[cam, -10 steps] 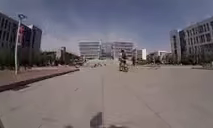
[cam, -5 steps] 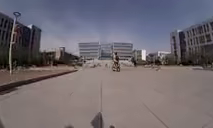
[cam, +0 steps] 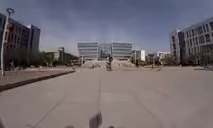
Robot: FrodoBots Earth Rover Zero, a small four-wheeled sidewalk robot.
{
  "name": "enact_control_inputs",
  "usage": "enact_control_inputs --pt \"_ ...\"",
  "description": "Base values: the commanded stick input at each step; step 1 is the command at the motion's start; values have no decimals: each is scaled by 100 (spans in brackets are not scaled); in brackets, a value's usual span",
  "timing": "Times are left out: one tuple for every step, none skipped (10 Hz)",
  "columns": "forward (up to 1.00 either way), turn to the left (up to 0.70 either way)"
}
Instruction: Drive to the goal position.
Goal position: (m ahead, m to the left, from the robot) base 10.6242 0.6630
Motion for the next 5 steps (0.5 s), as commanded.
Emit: enact_control_inputs --pt "100 22" --pt "100 40" --pt "100 37" --pt "100 31" --pt "100 0"
